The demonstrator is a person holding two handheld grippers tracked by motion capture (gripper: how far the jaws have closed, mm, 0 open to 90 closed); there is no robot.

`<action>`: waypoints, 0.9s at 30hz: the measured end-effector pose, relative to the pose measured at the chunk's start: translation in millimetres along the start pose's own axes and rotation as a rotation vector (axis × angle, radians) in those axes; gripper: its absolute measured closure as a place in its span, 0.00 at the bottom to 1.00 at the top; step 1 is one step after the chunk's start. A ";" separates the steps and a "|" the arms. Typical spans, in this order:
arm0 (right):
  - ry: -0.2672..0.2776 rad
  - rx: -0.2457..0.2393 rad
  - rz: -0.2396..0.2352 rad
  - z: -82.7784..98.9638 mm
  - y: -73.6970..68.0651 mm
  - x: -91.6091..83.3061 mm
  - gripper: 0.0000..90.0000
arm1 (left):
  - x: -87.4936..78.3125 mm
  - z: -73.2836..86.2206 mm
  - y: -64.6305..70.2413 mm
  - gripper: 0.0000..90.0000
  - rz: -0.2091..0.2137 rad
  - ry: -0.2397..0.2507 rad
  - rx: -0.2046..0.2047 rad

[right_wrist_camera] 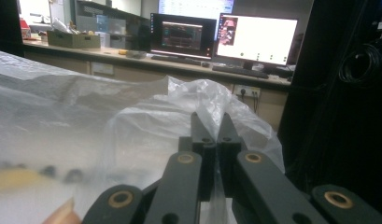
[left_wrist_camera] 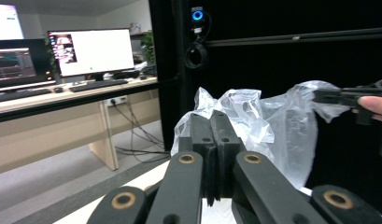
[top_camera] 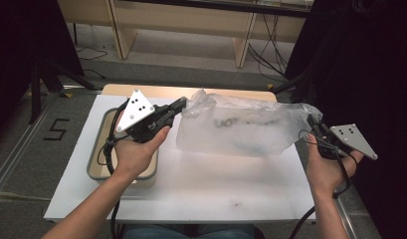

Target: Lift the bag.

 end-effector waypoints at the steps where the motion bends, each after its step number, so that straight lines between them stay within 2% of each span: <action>1: -0.001 0.002 -0.001 0.3 -0.9 1.7 1.00 | 2.3 0.9 -3.0 1.00 -0.006 -0.006 0.000; 9: -0.017 0.005 -0.012 4.5 -8.8 15.2 1.00 | 23.5 14.0 -26.7 1.00 -0.075 -0.058 -0.008; 18: -0.052 0.006 -0.018 15.2 -18.0 33.0 1.00 | 44.7 30.9 -38.4 1.00 -0.133 -0.110 0.007; 27: -0.086 0.008 -0.025 26.7 -25.8 46.1 1.00 | 60.5 49.7 -49.1 1.00 -0.160 -0.167 -0.014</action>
Point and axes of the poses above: each handheld gripper's, and its own axes: x roughly forward along the jaws, z roughly out of its underside, y roughly to its right, the point moved 10 cm from there along x, roughly forward along the jaws, and after that the axes turned 4 degrees about -x, right-handed, at the moved point
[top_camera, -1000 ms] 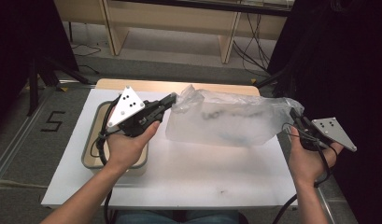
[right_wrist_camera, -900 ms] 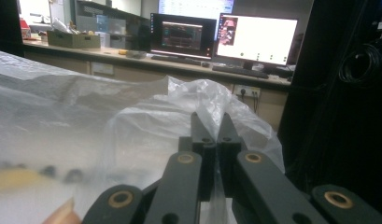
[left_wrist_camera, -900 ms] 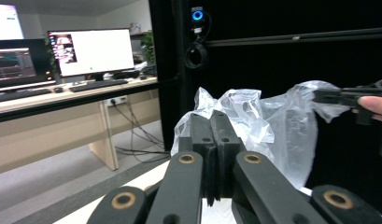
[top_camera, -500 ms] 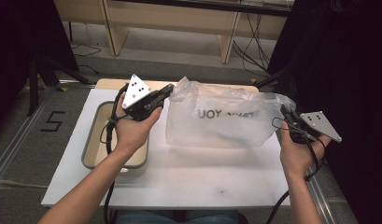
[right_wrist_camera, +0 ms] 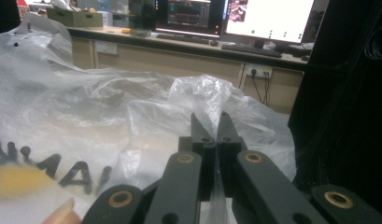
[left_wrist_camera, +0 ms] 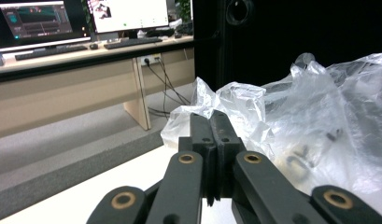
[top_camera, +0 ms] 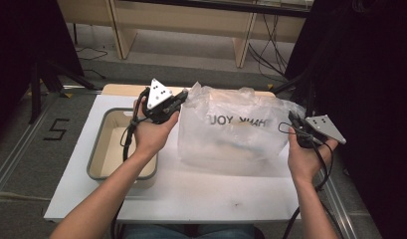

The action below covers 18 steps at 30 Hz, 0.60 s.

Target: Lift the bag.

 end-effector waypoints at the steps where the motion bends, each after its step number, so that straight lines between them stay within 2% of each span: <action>1: -0.004 0.000 -0.001 1.1 -0.7 1.4 1.00 | 2.2 1.9 -0.9 1.00 -0.003 -0.008 0.002; 9: -0.040 0.004 -0.018 13.9 -8.8 12.9 1.00 | 21.5 21.7 -3.2 1.00 -0.029 -0.072 0.014; 18: -0.094 0.006 -0.038 33.5 -17.0 23.2 1.00 | 38.6 43.4 -1.1 1.00 -0.038 -0.137 0.022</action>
Point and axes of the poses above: each handheld gripper's, and its own axes: x roughly forward along the jaws, z roughly out of its underside, y roughly to its right, the point moved 10 cm from there along x, roughly forward along the jaws, and after that the axes turned 4 degrees about -x, right-handed, at the moved point
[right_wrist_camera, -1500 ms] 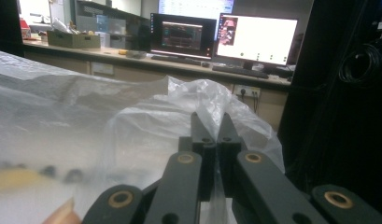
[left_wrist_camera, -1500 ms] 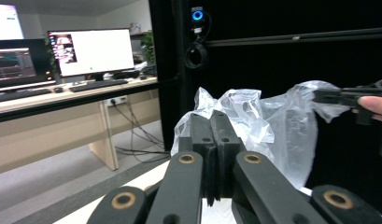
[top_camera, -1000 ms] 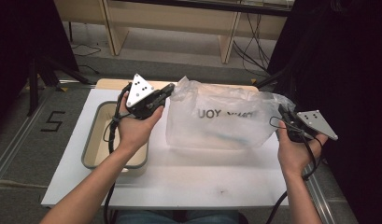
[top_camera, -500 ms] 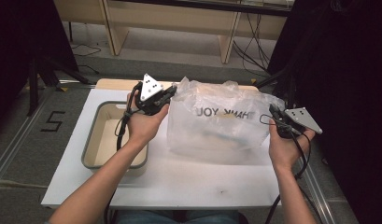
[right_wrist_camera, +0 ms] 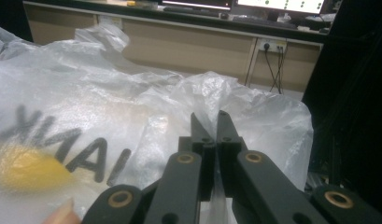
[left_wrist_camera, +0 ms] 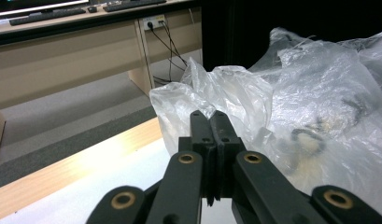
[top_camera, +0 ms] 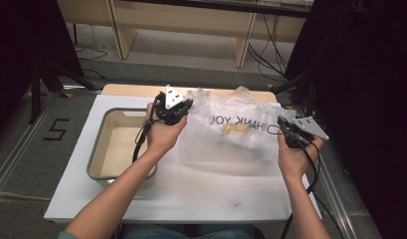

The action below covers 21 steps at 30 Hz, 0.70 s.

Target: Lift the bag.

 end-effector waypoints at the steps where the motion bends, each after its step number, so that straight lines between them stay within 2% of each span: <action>1: -0.001 0.002 -0.002 1.4 -0.6 0.9 1.00 | 1.5 1.5 0.4 1.00 -0.001 -0.005 0.000; 7: -0.016 0.001 -0.005 5.9 -1.0 3.3 1.00 | 7.7 8.0 2.3 0.99 -0.001 -0.025 -0.003; 21: -0.028 0.000 -0.020 7.6 -3.4 6.0 1.00 | 12.6 10.7 1.9 0.99 -0.006 -0.031 -0.008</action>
Point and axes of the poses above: each handheld gripper's, and its own axes: x roughly forward along the jaws, z roughly out of its underside, y roughly to its right, the point moved 10 cm from there along x, roughly forward along the jaws, and after that the axes turned 4 degrees about -x, right-handed, at the moved point
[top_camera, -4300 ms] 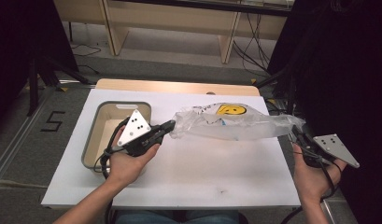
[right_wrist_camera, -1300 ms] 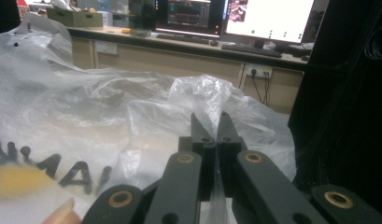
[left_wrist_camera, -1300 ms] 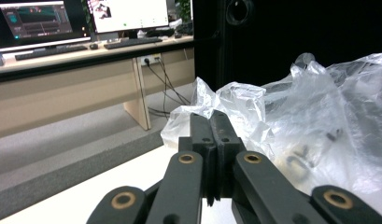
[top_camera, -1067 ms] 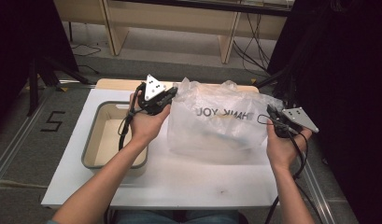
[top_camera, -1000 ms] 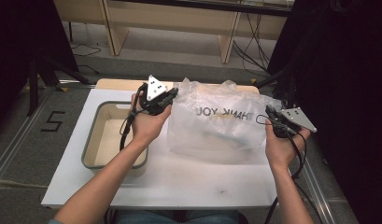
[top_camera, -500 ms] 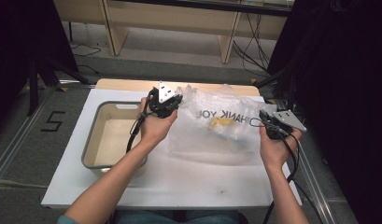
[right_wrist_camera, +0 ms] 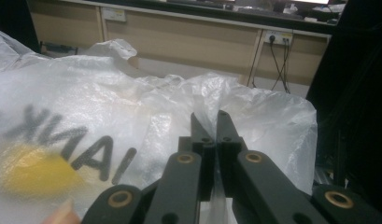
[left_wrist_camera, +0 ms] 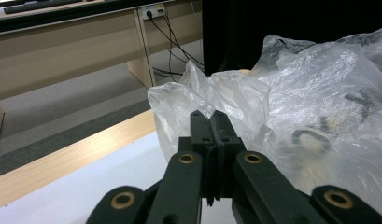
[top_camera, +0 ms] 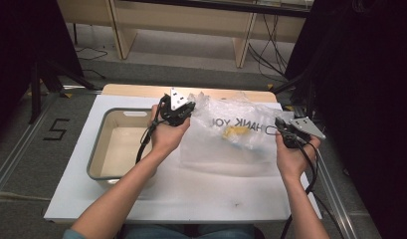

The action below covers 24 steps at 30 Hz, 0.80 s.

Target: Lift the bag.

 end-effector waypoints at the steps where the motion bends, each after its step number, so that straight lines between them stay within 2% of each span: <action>1: -0.006 0.002 -0.003 0.9 -0.6 0.5 1.00 | 1.1 0.4 0.2 0.99 -0.001 0.001 -0.006; 10: -0.053 0.007 -0.026 12.4 -3.1 6.9 0.99 | 10.2 7.6 -2.3 0.99 -0.012 -0.030 -0.010; 18: -0.067 0.016 -0.036 15.0 -1.5 7.3 0.98 | 11.0 7.8 -4.6 0.99 -0.017 -0.029 -0.018; 24: -0.055 0.017 -0.033 13.0 -0.9 5.0 0.94 | 8.6 6.3 -5.8 0.95 -0.018 -0.020 -0.015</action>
Point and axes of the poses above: each handheld gripper's, and its own axes: x roughly forward along the jaws, z roughly out of its underside, y roughly to its right, the point moved 10 cm from there along x, roughly forward along the jaws, and after that the axes turned 4 degrees about -x, right-handed, at the moved point
